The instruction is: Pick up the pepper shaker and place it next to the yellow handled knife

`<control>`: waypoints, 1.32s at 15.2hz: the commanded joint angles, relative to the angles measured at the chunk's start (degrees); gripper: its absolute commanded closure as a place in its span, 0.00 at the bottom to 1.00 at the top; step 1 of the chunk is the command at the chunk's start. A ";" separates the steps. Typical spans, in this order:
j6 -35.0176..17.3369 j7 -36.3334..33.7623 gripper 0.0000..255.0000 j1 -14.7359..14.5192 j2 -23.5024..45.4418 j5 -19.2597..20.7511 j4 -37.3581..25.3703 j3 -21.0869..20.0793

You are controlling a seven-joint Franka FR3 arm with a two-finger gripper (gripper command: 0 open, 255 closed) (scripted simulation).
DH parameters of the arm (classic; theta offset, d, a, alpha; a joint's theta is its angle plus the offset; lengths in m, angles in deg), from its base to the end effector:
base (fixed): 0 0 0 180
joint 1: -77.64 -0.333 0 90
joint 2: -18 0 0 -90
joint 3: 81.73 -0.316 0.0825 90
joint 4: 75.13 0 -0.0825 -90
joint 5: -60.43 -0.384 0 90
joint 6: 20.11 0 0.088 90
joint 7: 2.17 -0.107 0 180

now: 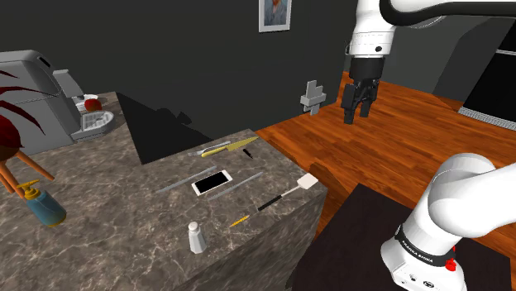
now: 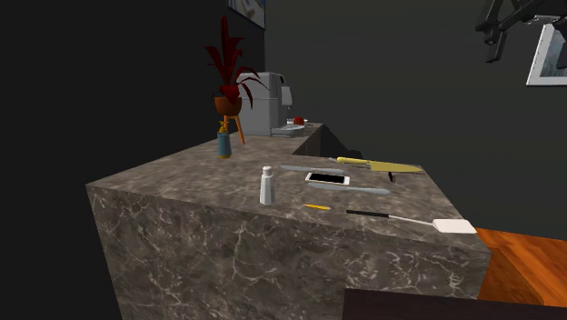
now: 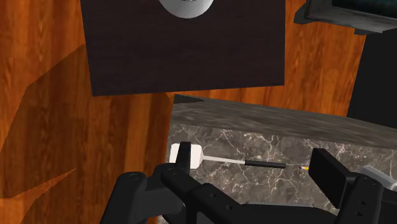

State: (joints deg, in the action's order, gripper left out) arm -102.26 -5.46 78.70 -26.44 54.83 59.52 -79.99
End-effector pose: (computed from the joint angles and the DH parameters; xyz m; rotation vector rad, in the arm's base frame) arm 0.2942 -0.0056 0.5799 -3.0134 0.1351 0.2144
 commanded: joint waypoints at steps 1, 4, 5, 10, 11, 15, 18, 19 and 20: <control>0.00 0.00 0.00 0.00 0.00 0.00 0.00 0.00; -4.19 -3.81 0.00 -0.99 1.23 -2.82 2.04 -3.45; -5.64 -5.05 0.00 -1.33 1.82 -3.73 2.56 -4.61; -13.16 -11.06 0.00 -2.98 6.06 -7.81 4.02 -10.44; -14.70 -12.23 0.00 -3.27 7.17 -8.51 4.07 -11.61; -20.91 -16.93 0.00 -4.26 12.41 -10.74 3.46 -16.24; -25.51 -20.55 0.00 -4.76 17.11 -11.64 2.15 -19.65; -27.02 -21.80 0.00 -4.87 18.81 -11.77 1.55 -20.76; -28.50 -23.08 0.00 -4.96 20.58 -11.79 0.88 -21.87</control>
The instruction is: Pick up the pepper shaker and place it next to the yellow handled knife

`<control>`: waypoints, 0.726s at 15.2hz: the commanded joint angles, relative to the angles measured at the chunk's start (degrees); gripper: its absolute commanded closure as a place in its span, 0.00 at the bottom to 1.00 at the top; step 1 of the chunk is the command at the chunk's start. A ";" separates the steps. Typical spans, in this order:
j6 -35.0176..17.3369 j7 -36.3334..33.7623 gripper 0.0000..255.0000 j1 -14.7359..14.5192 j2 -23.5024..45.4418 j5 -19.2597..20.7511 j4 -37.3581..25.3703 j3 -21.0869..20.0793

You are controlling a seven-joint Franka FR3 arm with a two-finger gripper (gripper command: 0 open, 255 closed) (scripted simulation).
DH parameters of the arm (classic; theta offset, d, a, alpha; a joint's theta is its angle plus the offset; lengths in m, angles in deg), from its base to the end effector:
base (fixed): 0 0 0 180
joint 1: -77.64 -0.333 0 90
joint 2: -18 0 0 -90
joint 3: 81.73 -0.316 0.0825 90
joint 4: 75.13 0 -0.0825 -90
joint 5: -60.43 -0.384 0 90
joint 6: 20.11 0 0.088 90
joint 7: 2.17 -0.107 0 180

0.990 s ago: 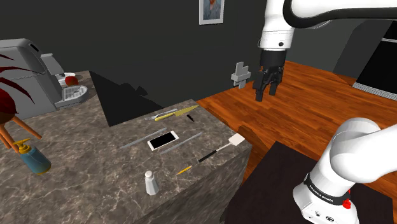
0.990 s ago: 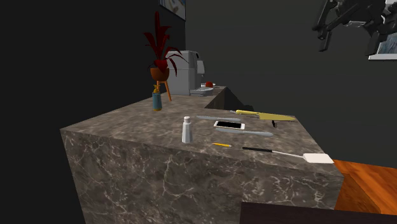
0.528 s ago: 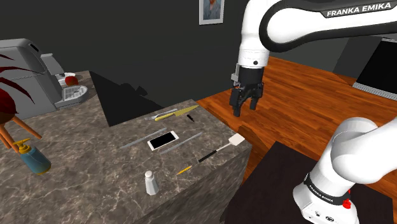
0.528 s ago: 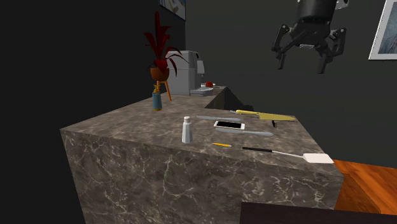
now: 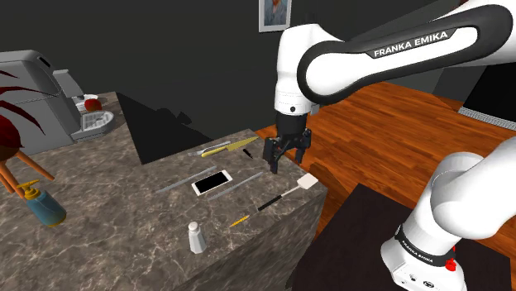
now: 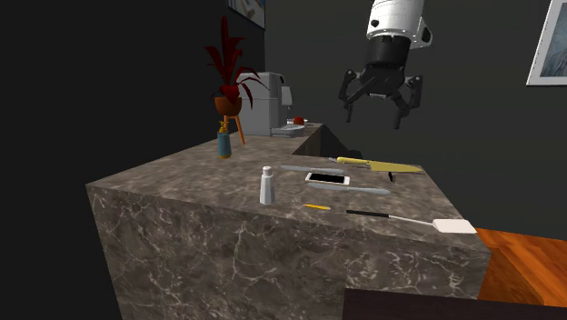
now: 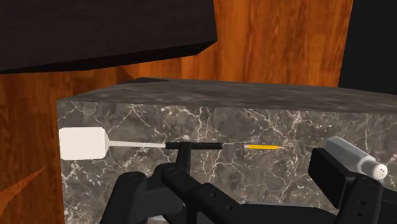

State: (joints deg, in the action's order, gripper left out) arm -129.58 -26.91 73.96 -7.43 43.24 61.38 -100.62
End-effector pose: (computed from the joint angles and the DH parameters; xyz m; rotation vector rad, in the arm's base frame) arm 0.3742 0.1864 0.4731 -3.0124 0.2686 0.1402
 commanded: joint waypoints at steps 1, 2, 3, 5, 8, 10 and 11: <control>-2.64 -2.94 0.00 -0.29 3.40 -0.11 -1.72 -2.32; -4.07 -4.29 0.00 -0.32 5.28 0.09 -2.54 -3.41; -5.47 -5.68 0.00 -0.33 7.22 0.42 -3.44 -4.48; -8.14 -8.62 0.00 -0.36 11.29 1.48 -5.47 -6.51; -11.77 -13.49 0.00 -0.49 17.79 4.17 -9.05 -9.25; -13.84 -17.04 0.00 -0.81 22.39 6.71 -11.83 -10.69; -14.75 -18.89 0.00 -1.07 24.75 8.18 -13.33 -11.27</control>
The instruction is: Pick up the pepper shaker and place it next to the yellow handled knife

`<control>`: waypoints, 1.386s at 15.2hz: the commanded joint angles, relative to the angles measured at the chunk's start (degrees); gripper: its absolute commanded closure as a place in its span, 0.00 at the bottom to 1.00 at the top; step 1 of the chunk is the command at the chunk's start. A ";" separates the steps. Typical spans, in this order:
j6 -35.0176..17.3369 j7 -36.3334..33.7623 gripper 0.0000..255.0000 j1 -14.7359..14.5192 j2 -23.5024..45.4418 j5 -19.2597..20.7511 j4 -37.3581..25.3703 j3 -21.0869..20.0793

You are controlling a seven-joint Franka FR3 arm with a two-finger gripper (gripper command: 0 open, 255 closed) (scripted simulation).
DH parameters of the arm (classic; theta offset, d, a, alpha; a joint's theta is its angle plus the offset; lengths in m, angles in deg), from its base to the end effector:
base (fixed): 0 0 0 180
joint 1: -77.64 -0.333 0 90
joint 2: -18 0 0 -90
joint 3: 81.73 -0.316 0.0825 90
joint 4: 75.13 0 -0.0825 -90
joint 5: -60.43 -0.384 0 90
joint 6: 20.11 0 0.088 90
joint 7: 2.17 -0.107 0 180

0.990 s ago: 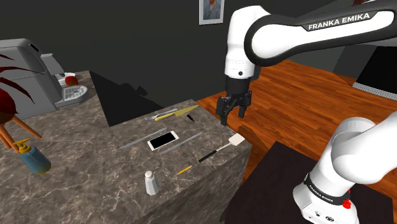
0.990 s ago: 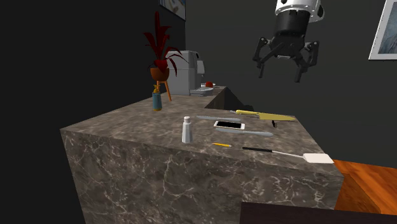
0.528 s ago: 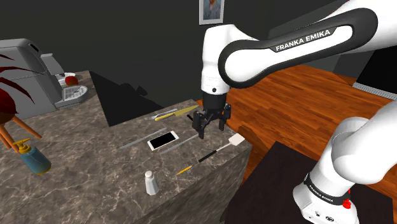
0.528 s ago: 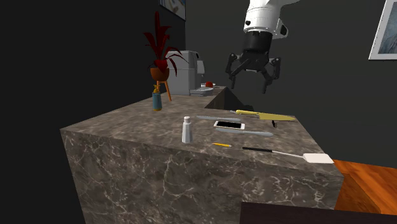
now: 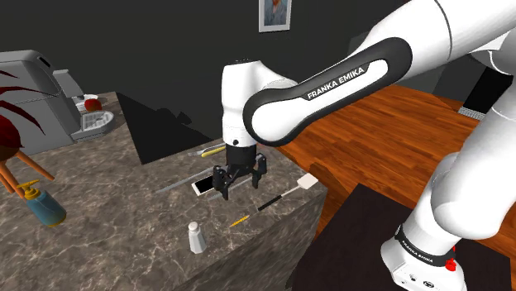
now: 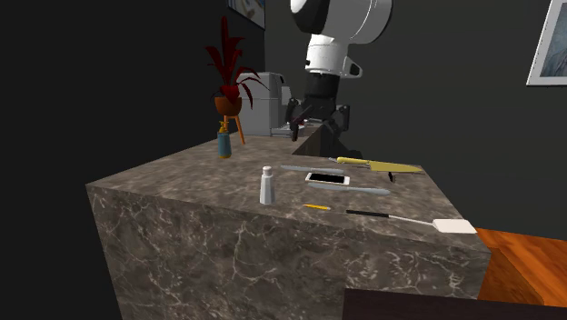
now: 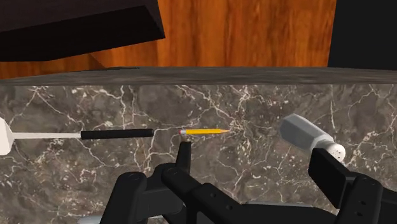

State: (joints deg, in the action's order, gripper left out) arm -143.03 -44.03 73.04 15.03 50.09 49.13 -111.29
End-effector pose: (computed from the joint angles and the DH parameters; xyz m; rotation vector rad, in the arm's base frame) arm 0.4324 0.3048 0.4163 -3.0059 0.3491 0.0911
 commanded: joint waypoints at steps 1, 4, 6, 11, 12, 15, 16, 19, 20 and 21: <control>-2.10 -3.65 0.00 -0.54 4.68 2.91 -2.68 -1.06; -3.87 -9.28 0.00 -2.39 11.96 8.01 -7.97 -1.56; -4.48 -12.79 0.00 -4.16 16.80 11.41 -11.97 -1.27; -4.21 -19.81 0.00 -9.87 28.46 18.43 -23.55 1.00; -4.80 -19.93 0.00 -10.06 28.89 18.63 -23.37 1.19; -6.51 -20.37 0.00 -10.55 30.24 19.34 -22.92 1.63; -7.07 -20.53 0.00 -10.71 30.71 19.59 -22.80 1.77; -8.49 -20.93 0.00 -11.15 31.95 20.24 -22.54 2.17; -8.49 -20.92 0.00 -11.15 31.94 20.24 -22.54 2.17; -8.49 -20.92 0.00 -11.15 31.95 20.24 -22.54 2.17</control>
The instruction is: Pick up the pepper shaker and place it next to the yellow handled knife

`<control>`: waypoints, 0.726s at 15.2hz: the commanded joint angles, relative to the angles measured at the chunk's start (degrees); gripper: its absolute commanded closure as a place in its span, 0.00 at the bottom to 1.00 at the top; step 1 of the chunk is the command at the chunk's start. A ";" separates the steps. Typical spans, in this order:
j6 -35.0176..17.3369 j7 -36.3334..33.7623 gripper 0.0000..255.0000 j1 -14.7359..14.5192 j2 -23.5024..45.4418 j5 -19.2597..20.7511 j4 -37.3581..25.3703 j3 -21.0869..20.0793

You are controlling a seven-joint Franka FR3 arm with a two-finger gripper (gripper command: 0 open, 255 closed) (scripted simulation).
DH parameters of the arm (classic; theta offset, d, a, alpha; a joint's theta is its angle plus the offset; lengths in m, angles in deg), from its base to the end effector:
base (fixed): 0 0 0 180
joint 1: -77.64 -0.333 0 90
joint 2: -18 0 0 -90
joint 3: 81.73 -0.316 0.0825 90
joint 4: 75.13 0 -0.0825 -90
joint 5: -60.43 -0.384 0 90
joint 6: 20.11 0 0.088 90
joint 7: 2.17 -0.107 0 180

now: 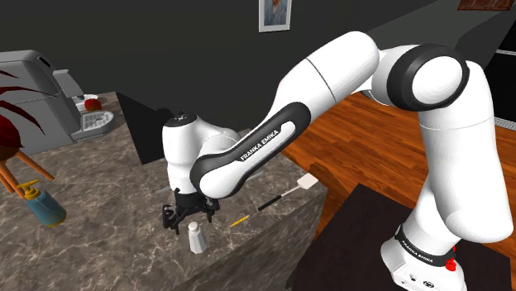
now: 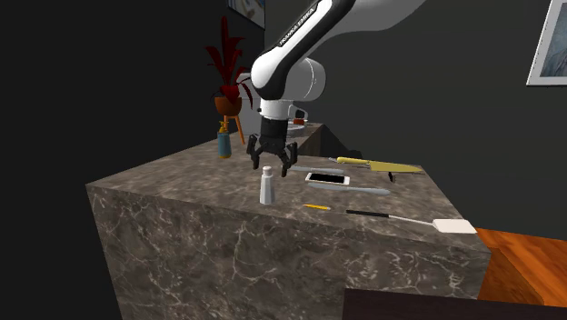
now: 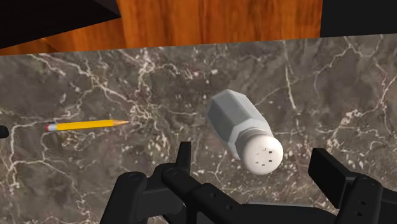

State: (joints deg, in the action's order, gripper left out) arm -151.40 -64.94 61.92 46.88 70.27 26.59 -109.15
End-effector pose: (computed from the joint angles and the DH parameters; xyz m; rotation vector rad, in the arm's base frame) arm 0.5046 0.4278 0.3089 -2.9953 0.4417 0.0401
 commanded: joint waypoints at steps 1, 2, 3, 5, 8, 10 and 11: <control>-0.11 -0.01 0.00 -0.02 0.10 0.05 0.00 0.03; -0.11 -0.01 0.00 -0.02 0.10 0.05 0.00 0.03; -0.11 -0.01 0.00 -0.02 0.10 0.05 0.00 0.03; -0.11 -0.01 0.00 -0.02 0.09 0.05 0.00 0.03; -0.11 -0.01 1.00 -0.02 0.09 0.05 0.00 0.03; -0.11 -0.01 1.00 -0.02 0.08 0.05 0.01 0.03; -0.11 -0.02 1.00 -0.02 0.09 0.05 0.00 0.03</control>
State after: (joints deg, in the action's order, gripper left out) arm -151.52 -64.96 61.90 46.94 70.32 26.57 -109.12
